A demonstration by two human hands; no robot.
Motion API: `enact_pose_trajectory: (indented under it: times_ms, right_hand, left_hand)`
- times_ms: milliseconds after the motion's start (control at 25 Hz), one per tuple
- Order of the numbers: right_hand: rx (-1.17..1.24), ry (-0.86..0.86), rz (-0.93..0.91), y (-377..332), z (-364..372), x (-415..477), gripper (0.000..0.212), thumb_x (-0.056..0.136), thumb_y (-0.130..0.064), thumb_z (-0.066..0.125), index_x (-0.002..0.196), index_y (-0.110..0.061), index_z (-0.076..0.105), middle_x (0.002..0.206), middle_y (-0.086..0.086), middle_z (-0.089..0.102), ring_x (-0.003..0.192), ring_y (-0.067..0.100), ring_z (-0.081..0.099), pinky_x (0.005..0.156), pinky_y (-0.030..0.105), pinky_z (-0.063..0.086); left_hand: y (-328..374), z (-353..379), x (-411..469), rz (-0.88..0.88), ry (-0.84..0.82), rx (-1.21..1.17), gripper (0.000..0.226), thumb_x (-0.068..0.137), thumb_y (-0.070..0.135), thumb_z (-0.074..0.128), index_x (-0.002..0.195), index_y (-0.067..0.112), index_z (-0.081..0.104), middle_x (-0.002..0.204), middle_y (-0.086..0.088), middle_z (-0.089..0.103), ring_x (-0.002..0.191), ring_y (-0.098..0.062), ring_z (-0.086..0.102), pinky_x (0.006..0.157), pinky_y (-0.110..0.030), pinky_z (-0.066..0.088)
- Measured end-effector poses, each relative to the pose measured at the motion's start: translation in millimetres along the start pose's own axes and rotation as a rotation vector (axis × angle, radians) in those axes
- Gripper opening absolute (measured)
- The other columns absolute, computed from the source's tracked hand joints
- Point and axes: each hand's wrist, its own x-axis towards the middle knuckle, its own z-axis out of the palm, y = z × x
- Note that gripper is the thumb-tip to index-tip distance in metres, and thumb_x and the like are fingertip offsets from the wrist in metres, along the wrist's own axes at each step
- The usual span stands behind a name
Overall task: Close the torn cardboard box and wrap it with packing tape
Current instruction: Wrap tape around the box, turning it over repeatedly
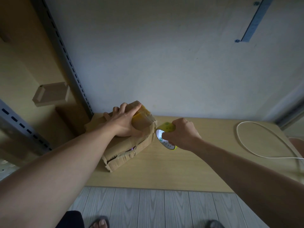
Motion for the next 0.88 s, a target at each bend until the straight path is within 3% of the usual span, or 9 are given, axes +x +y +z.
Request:
enact_pose_trajectory:
  times_ms: [240, 440, 560, 680, 720, 760, 880]
  right_hand:
    - [-0.023, 0.007, 0.022, 5.5, 14.5, 0.0, 0.021, 0.063, -0.026, 0.071, 0.069, -0.011, 0.057, 0.064, -0.001, 0.054, 0.053, 0.018, 0.046, 0.046, 0.022, 0.036]
    - [0.007, -0.044, -0.004, 13.3, 27.6, -1.1, 0.019, 0.064, -0.019, 0.07, 0.058, -0.019, 0.052, 0.044, -0.011, 0.05, 0.036, 0.004, 0.043, 0.037, 0.018, 0.03]
    - [0.017, 0.029, -0.073, 20.2, 29.8, 2.9, 0.024, 0.07, -0.029, 0.072, 0.065, -0.021, 0.05, 0.058, -0.006, 0.058, 0.053, 0.016, 0.054, 0.048, 0.031, 0.045]
    - [0.024, 0.198, -0.179, 33.0, 20.5, 4.5, 0.036, 0.076, -0.038, 0.075, 0.067, -0.022, 0.044, 0.058, -0.005, 0.052, 0.056, 0.021, 0.049, 0.052, 0.033, 0.044]
    - [0.027, 0.26, -0.225, 35.0, 14.9, 3.2, 0.039, 0.077, -0.039, 0.077, 0.068, -0.023, 0.042, 0.055, -0.006, 0.049, 0.053, 0.017, 0.046, 0.05, 0.028, 0.041]
    - [0.04, 0.316, -0.266, 35.6, 7.9, 1.3, 0.039, 0.077, -0.041, 0.078, 0.07, -0.025, 0.043, 0.054, -0.007, 0.047, 0.051, 0.012, 0.045, 0.049, 0.021, 0.036]
    - [0.143, 0.347, -0.29, 30.8, -10.5, -4.4, 0.036, 0.075, -0.045, 0.076, 0.078, -0.021, 0.05, 0.06, -0.008, 0.05, 0.055, 0.007, 0.045, 0.05, 0.018, 0.033]
  left_hand:
    - [-1.4, 0.4, 0.4, 0.013, -0.012, -0.012, 0.127, 0.06, 0.084, 0.071, 0.152, 0.055, -0.011, 0.162, -0.002, -0.001, 0.146, -0.039, 0.01, 0.11, -0.069, 0.02]
    - [-2.3, 0.7, 2.6, 0.012, -0.007, -0.01, 0.123, 0.062, 0.077, 0.073, 0.152, 0.055, -0.009, 0.158, -0.007, 0.008, 0.141, -0.039, 0.018, 0.11, -0.067, 0.026]
    - [2.0, -3.7, -0.7, -0.035, -0.02, -0.076, 0.123, 0.051, 0.078, 0.065, 0.152, 0.054, 0.0, 0.148, -0.011, 0.023, 0.134, -0.039, 0.029, 0.106, -0.062, 0.035]
    - [11.5, -2.7, -2.1, -0.105, -0.05, -0.337, 0.121, 0.049, 0.075, 0.069, 0.153, 0.053, 0.013, 0.15, -0.01, 0.03, 0.136, -0.036, 0.035, 0.108, -0.051, 0.039]
    - [14.3, 0.4, -4.0, -0.114, -0.057, -0.476, 0.12, 0.051, 0.072, 0.074, 0.154, 0.051, 0.017, 0.153, -0.008, 0.033, 0.137, -0.032, 0.038, 0.108, -0.045, 0.04]
    - [17.2, 3.4, -7.0, -0.114, -0.072, -0.609, 0.117, 0.054, 0.069, 0.077, 0.155, 0.048, 0.022, 0.155, -0.005, 0.036, 0.136, -0.027, 0.041, 0.105, -0.039, 0.041]
    - [27.5, 14.9, -19.0, -0.093, -0.174, -0.85, 0.113, 0.059, 0.064, 0.077, 0.156, 0.037, 0.027, 0.154, 0.005, 0.042, 0.124, -0.017, 0.048, 0.089, -0.028, 0.041]
